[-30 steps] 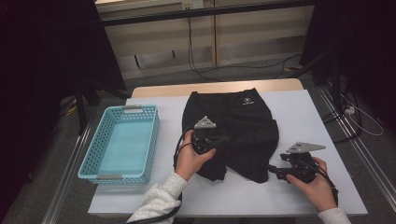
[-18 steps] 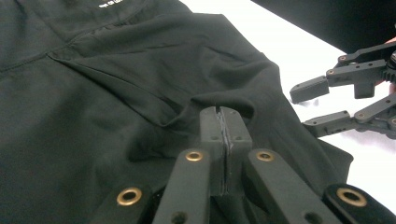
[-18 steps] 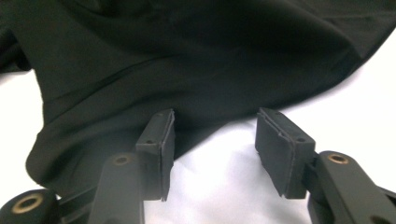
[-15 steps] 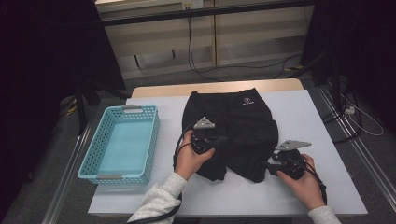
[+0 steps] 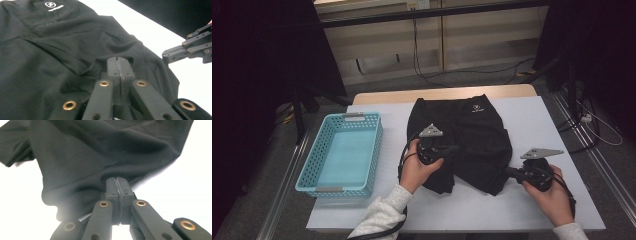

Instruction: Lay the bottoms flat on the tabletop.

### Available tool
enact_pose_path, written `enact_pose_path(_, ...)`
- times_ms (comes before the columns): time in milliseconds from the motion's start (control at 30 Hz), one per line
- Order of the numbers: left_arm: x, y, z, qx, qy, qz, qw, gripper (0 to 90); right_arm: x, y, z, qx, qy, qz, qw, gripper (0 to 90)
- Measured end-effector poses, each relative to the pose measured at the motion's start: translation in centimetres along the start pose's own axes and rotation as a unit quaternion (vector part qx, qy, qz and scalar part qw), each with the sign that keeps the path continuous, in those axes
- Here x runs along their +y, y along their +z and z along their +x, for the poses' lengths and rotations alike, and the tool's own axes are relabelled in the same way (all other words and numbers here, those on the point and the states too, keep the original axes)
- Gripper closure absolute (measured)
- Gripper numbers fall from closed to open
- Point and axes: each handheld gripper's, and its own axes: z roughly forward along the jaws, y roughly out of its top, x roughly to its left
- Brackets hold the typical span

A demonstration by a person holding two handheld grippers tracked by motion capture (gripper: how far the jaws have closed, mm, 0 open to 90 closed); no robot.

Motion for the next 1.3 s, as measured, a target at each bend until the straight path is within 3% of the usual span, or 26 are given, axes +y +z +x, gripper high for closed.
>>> enact_pose_path(67,0.1,0.1,-0.1,0.0,0.0,-0.011,0.9999,90.0,-0.1,-0.8,-0.4,0.015,0.003,-0.008,0.9999,89.9)
enact_pose_path(133,0.0,0.6,0.0,0.001,-0.001,-0.01,0.9999,90.0,0.0,-1.3,-1.1,0.022,0.024,-0.03,0.999,89.8)
enact_pose_path(233,-0.4,1.5,0.3,0.007,-0.006,0.002,1.0,90.0,0.4,-0.8,-2.2,0.002,0.038,-0.041,0.9984,89.8)
enact_pose_path(333,-0.8,2.1,0.7,0.004,-0.009,0.02,0.9998,90.0,0.5,0.4,-3.0,-0.04,0.04,-0.025,0.9981,89.8)
enact_pose_path(400,-0.9,2.2,0.6,0.004,-0.001,0.022,0.9998,83.6,0.3,1.0,-3.6,-0.058,0.038,-0.002,0.9976,89.5)
enact_pose_path(500,-0.9,2.4,0.0,-0.009,0.011,0.031,0.9994,69.2,-0.4,1.2,-4.3,-0.053,0.045,0.013,0.9975,89.1)
enact_pose_path(633,-1.1,3.2,-1.1,-0.027,0.027,0.05,0.998,54.7,-0.7,0.9,-4.5,-0.065,0.033,0.01,0.9973,88.1)
enact_pose_path(767,-1.6,3.8,-1.5,-0.027,0.034,0.069,0.9967,50.6,-0.7,0.7,-4.3,-0.073,0.033,-0.005,0.9968,77.8)
enact_pose_path(900,-1.9,4.1,-1.4,-0.025,0.034,0.074,0.9963,47.8,-0.9,0.0,-3.8,-0.055,0.029,-0.023,0.9978,69.1)
enact_pose_path(1067,-2.1,4.4,-1.3,-0.022,0.046,0.076,0.9958,43.4,-1.2,-0.5,-2.9,-0.033,-0.004,-0.028,0.9991,59.3)
enact_pose_path(1167,-2.0,4.4,-1.2,-0.017,0.056,0.075,0.9954,40.2,-1.2,-0.7,-2.7,-0.035,-0.016,-0.036,0.9986,50.9)
enact_pose_path(1300,-1.8,4.3,-1.1,-0.021,0.058,0.069,0.9957,36.5,-1.6,-1.0,-2.3,-0.016,-0.026,-0.046,0.9985,50.2)
